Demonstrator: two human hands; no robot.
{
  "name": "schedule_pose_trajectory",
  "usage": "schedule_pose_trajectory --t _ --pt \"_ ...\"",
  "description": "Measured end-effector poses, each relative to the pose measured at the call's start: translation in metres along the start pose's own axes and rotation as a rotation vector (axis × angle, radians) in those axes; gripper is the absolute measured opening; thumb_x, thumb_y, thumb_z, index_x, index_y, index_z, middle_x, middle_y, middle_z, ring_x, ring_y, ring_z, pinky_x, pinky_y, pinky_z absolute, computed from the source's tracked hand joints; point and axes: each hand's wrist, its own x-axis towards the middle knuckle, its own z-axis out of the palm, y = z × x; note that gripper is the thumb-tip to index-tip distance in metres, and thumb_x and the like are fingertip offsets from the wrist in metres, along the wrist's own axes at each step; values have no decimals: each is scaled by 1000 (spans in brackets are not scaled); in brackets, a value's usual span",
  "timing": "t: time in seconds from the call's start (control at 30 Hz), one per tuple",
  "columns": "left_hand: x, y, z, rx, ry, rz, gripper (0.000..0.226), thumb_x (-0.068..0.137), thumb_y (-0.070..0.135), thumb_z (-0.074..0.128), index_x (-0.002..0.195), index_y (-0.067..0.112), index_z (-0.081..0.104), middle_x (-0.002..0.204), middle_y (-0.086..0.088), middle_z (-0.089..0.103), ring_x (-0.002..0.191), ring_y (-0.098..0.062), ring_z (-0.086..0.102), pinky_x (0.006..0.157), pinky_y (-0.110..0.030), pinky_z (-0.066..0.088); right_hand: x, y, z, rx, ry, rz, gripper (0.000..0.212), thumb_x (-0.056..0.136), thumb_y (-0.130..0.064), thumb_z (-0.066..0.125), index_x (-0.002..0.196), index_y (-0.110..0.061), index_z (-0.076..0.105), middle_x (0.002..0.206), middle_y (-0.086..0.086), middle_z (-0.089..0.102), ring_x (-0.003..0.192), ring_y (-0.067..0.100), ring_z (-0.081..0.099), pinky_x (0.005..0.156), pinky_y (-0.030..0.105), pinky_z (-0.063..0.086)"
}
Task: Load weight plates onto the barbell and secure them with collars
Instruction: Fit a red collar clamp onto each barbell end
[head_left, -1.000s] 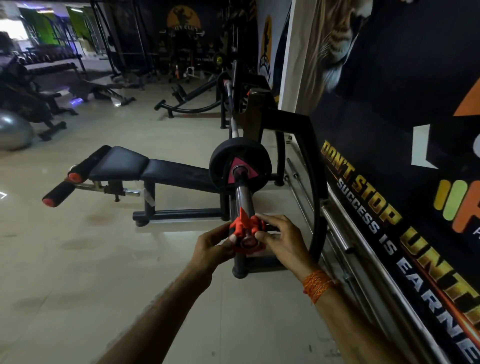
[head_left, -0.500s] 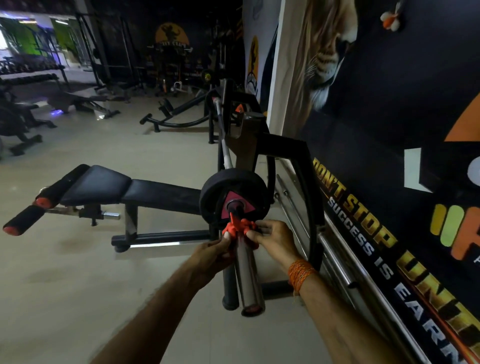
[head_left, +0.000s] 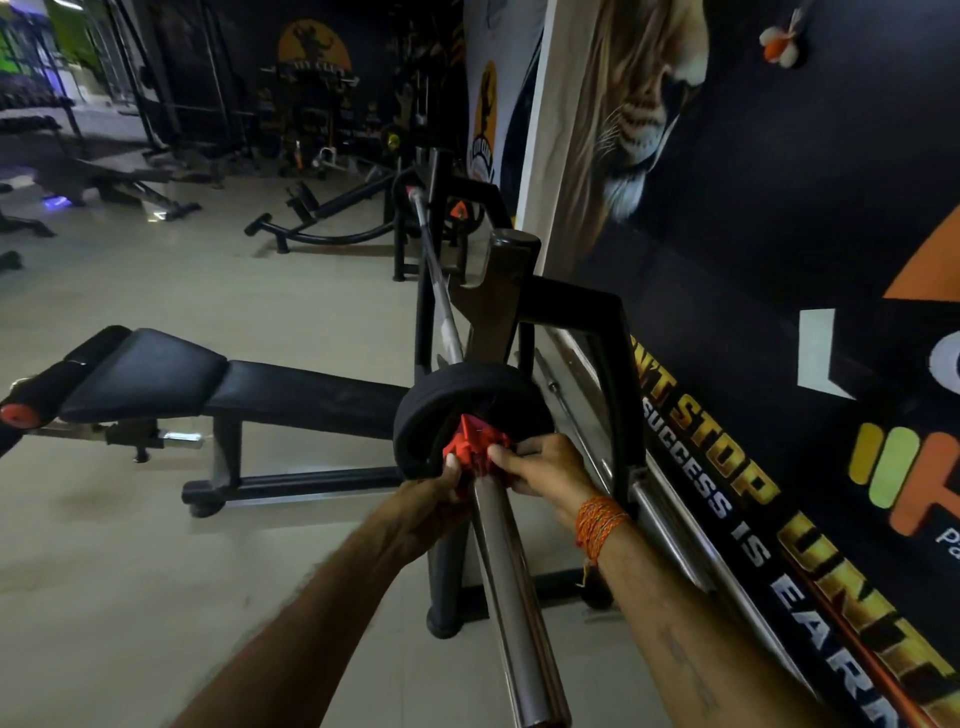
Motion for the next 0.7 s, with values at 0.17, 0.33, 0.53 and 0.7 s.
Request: schedule_pose_trajectory --t 0.17,0.33,0.53,0.7 --pt "10 -2 -5 -31 1 -8 43 89 26 68 126 7 57 120 -22 67 108 -36 68 76 -41 58 -4 -29 2 -101 -116 101 96 72 -77 69 138 -9 54 134 12 62 123 31 61 90 38 57" --pt "12 0 -6 -48 -28 -20 38 85 20 68 118 3 60 111 -21 69 103 -35 69 74 -40 58 -5 -51 16 -192 -113 180 102 75 -72 71 147 -9 38 144 19 52 130 38 53 102 51 50" --pt "17 -1 -10 -51 -10 -23 40 89 13 66 126 2 57 113 -22 67 107 -37 66 78 -42 58 1 -52 9 -141 -142 181 50 80 -59 75 102 -19 54 110 9 63 100 24 59 89 39 53" --pt "19 -1 -8 -98 -7 -42 54 81 9 67 132 3 52 111 -22 65 101 -36 67 78 -43 58 14 -42 -13 -11 -130 229 64 77 -62 76 117 -13 63 103 16 71 97 30 71 83 39 63"
